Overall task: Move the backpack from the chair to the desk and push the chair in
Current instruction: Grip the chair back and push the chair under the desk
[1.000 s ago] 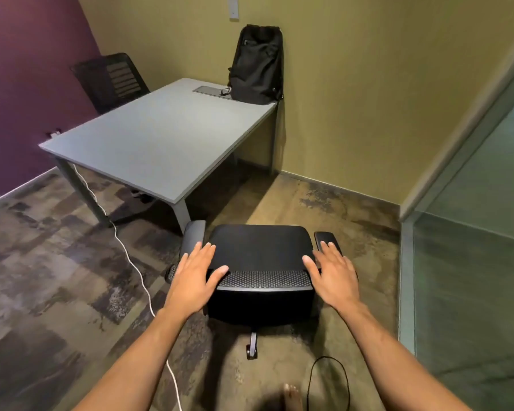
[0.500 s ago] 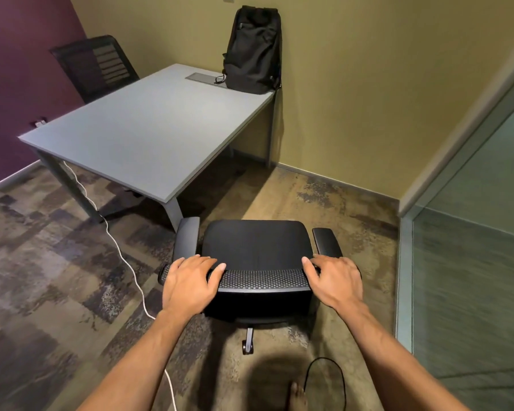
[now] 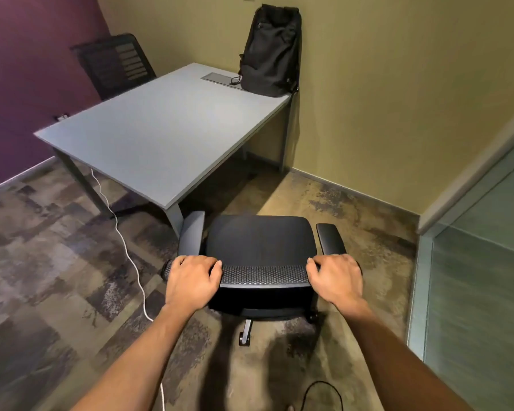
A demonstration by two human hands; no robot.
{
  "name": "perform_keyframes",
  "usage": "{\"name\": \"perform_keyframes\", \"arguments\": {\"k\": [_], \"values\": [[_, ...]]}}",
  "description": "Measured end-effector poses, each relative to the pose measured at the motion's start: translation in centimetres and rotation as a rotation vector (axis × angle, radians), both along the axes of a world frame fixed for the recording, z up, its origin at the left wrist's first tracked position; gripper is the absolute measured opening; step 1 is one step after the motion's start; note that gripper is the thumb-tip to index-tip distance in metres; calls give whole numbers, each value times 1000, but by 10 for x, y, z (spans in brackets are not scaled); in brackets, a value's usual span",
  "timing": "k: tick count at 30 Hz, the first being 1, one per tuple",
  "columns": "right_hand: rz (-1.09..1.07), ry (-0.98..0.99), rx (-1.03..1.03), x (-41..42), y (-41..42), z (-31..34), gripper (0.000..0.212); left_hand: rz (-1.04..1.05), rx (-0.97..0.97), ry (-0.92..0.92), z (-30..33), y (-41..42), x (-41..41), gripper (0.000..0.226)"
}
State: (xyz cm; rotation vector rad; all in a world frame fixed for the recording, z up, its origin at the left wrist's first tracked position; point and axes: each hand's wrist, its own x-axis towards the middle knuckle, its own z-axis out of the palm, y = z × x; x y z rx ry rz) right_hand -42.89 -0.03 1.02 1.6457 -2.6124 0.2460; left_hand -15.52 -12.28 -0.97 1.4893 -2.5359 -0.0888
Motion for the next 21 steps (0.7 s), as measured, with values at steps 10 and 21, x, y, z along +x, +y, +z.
{"name": "perform_keyframes", "arguments": {"k": [10,21], "values": [[99,25,-41,-65,-51,0,39,116,-19,-14,3,-20,-56,47],[198,8,-24,-144,-115,-7,44,237,-49,26,2,-38,-122,36]]}}
